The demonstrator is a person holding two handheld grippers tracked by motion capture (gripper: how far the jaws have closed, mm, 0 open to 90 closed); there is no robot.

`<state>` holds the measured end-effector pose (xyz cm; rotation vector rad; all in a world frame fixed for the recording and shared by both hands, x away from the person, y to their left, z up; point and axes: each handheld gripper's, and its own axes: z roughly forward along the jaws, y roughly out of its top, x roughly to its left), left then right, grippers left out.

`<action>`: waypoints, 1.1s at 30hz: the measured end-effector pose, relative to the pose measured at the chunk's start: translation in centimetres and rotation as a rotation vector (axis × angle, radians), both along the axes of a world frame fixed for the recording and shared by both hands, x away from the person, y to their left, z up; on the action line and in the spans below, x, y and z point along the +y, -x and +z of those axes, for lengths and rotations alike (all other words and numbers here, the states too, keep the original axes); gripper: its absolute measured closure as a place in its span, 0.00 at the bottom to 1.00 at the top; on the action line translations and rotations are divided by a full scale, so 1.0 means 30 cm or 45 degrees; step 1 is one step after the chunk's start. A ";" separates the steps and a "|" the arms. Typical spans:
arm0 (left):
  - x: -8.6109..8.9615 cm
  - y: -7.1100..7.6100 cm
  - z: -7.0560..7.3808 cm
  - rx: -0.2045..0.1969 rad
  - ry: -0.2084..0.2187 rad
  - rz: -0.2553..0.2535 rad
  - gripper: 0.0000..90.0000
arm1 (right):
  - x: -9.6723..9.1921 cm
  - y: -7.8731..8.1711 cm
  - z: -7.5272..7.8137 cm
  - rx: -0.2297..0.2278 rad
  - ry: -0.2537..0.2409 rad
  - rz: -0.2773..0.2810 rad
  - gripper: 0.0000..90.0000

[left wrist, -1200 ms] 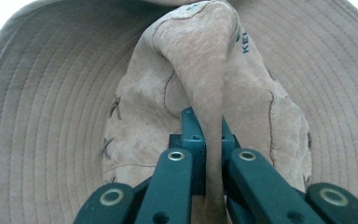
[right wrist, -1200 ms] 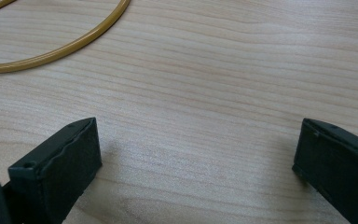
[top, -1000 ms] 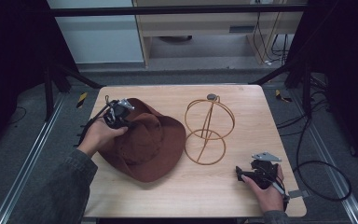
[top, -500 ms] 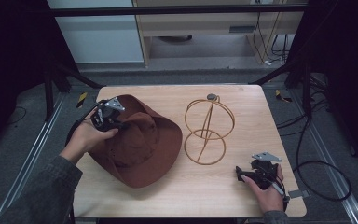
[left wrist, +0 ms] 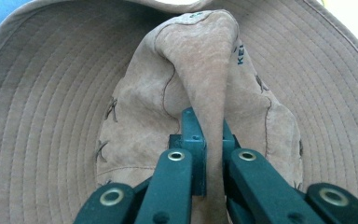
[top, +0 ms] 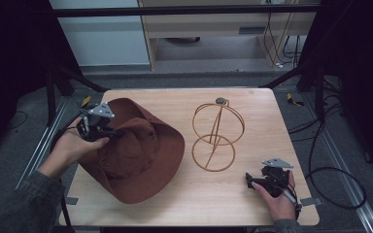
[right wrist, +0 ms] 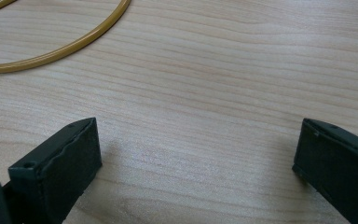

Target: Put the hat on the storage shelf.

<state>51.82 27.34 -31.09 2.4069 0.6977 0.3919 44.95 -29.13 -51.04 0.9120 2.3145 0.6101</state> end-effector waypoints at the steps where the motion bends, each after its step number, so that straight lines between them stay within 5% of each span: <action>1: 0.003 0.002 0.004 -0.005 0.005 -0.004 0.98 | 0.000 0.000 0.000 0.000 0.000 0.000 0.01; 33: 0.004 0.137 0.212 -0.111 0.092 -0.139 0.99 | 0.000 0.000 0.000 -0.001 0.000 0.000 0.01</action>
